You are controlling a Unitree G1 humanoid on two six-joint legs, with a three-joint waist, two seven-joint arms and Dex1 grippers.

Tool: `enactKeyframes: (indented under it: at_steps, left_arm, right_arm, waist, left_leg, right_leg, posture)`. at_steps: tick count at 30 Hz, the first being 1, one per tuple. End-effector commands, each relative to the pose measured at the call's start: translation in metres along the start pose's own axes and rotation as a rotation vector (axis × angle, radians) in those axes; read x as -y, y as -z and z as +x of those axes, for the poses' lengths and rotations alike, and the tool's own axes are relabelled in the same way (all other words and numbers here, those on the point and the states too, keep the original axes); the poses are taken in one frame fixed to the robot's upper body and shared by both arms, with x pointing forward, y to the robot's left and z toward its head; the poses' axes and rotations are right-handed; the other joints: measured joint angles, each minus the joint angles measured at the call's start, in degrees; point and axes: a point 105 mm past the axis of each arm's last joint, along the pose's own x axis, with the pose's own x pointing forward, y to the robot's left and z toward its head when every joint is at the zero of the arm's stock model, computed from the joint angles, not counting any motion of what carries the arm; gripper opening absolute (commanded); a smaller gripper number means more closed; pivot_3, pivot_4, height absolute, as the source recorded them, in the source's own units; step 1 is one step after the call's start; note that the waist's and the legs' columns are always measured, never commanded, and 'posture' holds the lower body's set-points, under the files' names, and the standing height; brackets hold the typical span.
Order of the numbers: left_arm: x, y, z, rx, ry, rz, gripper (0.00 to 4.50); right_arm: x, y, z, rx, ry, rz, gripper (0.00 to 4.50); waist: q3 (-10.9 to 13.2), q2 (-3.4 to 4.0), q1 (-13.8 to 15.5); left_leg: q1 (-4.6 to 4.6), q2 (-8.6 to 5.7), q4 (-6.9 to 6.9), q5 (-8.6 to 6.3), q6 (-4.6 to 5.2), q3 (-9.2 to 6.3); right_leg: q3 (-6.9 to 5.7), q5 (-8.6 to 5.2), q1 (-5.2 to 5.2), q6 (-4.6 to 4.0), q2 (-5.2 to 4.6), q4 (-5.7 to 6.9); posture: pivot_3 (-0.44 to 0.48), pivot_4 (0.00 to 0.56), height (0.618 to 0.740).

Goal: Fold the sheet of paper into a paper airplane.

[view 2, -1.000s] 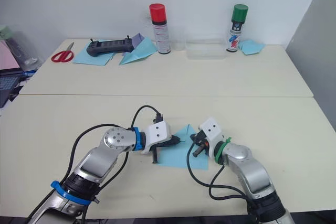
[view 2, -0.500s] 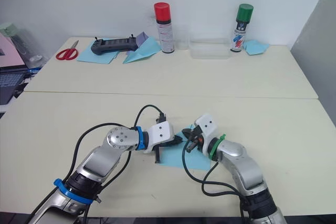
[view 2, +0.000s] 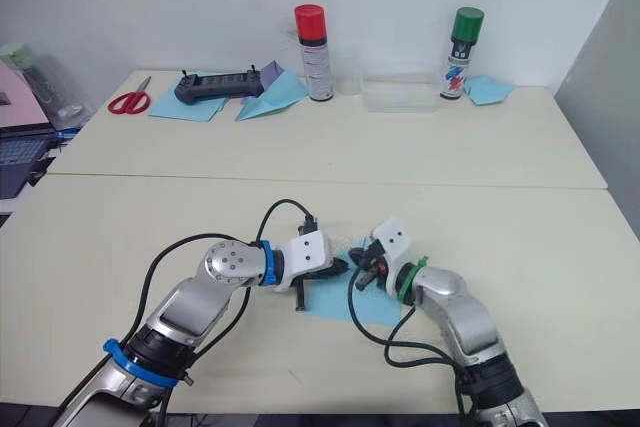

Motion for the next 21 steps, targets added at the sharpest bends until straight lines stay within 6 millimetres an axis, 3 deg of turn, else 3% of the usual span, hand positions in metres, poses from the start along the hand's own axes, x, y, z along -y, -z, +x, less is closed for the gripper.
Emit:
enactKeyframes:
  at_steps: [1,10,13,17,21]
  left_arm:
    - [0.008,0.008,0.006,-0.035,0.036,-0.009,0.03]
    - [0.007,-0.008,-0.004,0.071,0.056,-0.023,0.03]
    - [0.011,-0.015,-0.008,0.113,0.099,-0.051,0.67]
    - [0.008,-0.021,-0.023,0.155,0.115,-0.128,1.9]
    - [-0.024,-0.009,-0.065,0.143,0.026,-0.242,3.14]
  right_arm:
    - [0.002,0.009,0.003,-0.043,0.005,-0.031,0.0]
    - [0.003,0.016,0.002,-0.051,0.033,-0.007,0.0]
    - [0.004,0.017,0.001,-0.051,0.036,-0.007,0.0]
    - [0.003,0.018,0.001,-0.056,0.035,-0.01,0.0]
    - [0.005,0.018,0.001,-0.053,0.042,-0.009,0.0]
  waist:
    - [0.0,0.0,0.0]
    - [0.0,0.0,-0.1]
    - [0.0,0.01,-0.1]
    - [0.0,0.01,-0.1]
    - [0.0,0.04,-0.1]
  left_leg:
    - [0.02,0.0,0.01,0.0,0.0,0.0]
    - [0.02,0.02,0.0,0.0,0.0,0.0]
    - [-0.02,0.03,-0.02,0.0,0.0,0.0]
    - [-0.05,0.03,-0.01,0.0,0.0,0.0]
    - [-0.03,0.05,-0.01,0.0,0.0,-0.01]
  right_leg:
    - [0.0,0.0,0.01,0.0,0.0,0.01]
    - [0.0,0.0,0.0,0.0,0.02,0.02]
    - [-0.01,0.0,-0.05,0.0,0.02,0.02]
    - [-0.01,0.0,-0.06,-0.01,0.02,0.01]
    - [-0.02,0.0,-0.09,-0.01,0.04,0.05]
  posture:
    - [0.0,0.15,0.74]
    - [0.0,0.15,0.74]
    - [0.0,0.15,0.74]
    - [0.0,0.15,0.74]
    - [0.0,0.15,0.74]
